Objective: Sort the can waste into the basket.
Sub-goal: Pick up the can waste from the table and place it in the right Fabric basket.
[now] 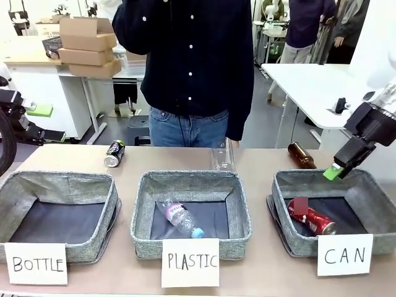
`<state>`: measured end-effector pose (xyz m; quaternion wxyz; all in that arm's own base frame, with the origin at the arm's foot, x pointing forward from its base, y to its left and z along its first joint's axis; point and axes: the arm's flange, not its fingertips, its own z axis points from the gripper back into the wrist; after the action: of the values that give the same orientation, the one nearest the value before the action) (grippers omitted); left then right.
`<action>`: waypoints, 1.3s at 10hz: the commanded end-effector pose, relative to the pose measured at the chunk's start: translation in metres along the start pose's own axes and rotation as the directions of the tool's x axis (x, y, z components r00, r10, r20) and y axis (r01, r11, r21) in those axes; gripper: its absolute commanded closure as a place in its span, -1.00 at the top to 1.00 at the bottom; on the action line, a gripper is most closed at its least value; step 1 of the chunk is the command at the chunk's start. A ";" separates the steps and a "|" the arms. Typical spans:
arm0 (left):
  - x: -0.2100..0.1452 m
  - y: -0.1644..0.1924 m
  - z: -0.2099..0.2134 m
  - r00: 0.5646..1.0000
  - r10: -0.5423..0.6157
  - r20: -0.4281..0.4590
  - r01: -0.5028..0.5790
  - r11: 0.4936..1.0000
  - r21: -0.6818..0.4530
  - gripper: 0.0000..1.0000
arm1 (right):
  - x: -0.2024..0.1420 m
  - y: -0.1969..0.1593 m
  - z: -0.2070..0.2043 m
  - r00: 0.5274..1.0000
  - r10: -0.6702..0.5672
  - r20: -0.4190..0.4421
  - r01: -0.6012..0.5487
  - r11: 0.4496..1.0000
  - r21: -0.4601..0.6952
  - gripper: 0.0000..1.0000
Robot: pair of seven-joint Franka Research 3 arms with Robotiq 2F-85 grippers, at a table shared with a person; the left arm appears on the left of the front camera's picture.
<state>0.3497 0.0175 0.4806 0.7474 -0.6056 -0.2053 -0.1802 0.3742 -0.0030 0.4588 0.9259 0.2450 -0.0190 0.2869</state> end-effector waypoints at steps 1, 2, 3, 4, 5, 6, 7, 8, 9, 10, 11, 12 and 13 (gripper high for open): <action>0.002 -0.001 -0.002 1.000 -0.022 0.019 0.022 1.000 -0.023 1.00 | 0.007 -0.006 0.003 0.998 -0.047 0.053 0.044 0.997 0.060 1.00; 0.002 -0.001 -0.002 1.000 -0.022 0.019 0.022 1.000 -0.023 1.00 | 0.006 -0.005 0.007 0.994 -0.047 0.098 0.035 0.992 0.124 1.00; 0.002 -0.001 -0.002 1.000 -0.022 0.019 0.022 1.000 -0.023 1.00 | 0.003 -0.003 0.022 0.955 -0.078 0.287 -0.010 0.957 0.291 1.00; 0.002 -0.001 -0.002 1.000 -0.022 0.019 0.022 1.000 -0.023 1.00 | -0.001 0.003 0.040 0.870 -0.167 0.464 -0.131 0.830 0.543 1.00; 0.002 -0.001 -0.002 1.000 -0.022 0.019 0.022 1.000 -0.023 1.00 | -0.005 0.008 0.055 0.824 -0.267 0.499 -0.262 0.602 0.754 1.00; 0.002 -0.001 -0.002 1.000 -0.022 0.019 0.022 1.000 -0.023 1.00 | -0.005 0.007 0.062 0.781 -0.407 0.474 -0.272 0.462 0.844 1.00; 0.002 -0.001 -0.002 1.000 -0.022 0.019 0.022 1.000 -0.023 1.00 | -0.001 -0.001 0.064 0.748 -0.485 0.453 -0.283 0.384 0.879 1.00; 0.002 -0.001 -0.002 1.000 -0.022 0.019 0.022 1.000 -0.023 1.00 | -0.005 0.014 0.061 0.919 -0.163 0.358 -0.056 0.846 0.530 1.00; 0.002 -0.001 -0.002 1.000 -0.022 0.019 0.022 1.000 -0.023 1.00 | -0.005 0.014 0.061 0.919 -0.163 0.358 -0.056 0.846 0.530 1.00; 0.002 -0.001 -0.002 1.000 -0.022 0.019 0.022 1.000 -0.023 1.00 | -0.005 0.014 0.061 0.919 -0.163 0.358 -0.056 0.846 0.530 1.00; 0.002 -0.001 -0.002 1.000 -0.022 0.019 0.022 1.000 -0.023 1.00 | -0.005 0.014 0.061 0.919 -0.163 0.358 -0.056 0.846 0.530 1.00; 0.002 -0.001 -0.002 1.000 -0.022 0.019 0.022 1.000 -0.023 1.00 | -0.005 0.014 0.061 0.919 -0.163 0.358 -0.056 0.846 0.530 1.00; 0.002 -0.001 -0.002 1.000 -0.022 0.019 0.022 1.000 -0.023 1.00 | -0.005 0.014 0.061 0.919 -0.163 0.358 -0.056 0.846 0.530 1.00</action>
<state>0.3496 0.0177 0.4806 0.7474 -0.6057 -0.2051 -0.1801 0.3676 -0.0204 0.5160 0.8068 0.5504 -0.1008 0.1896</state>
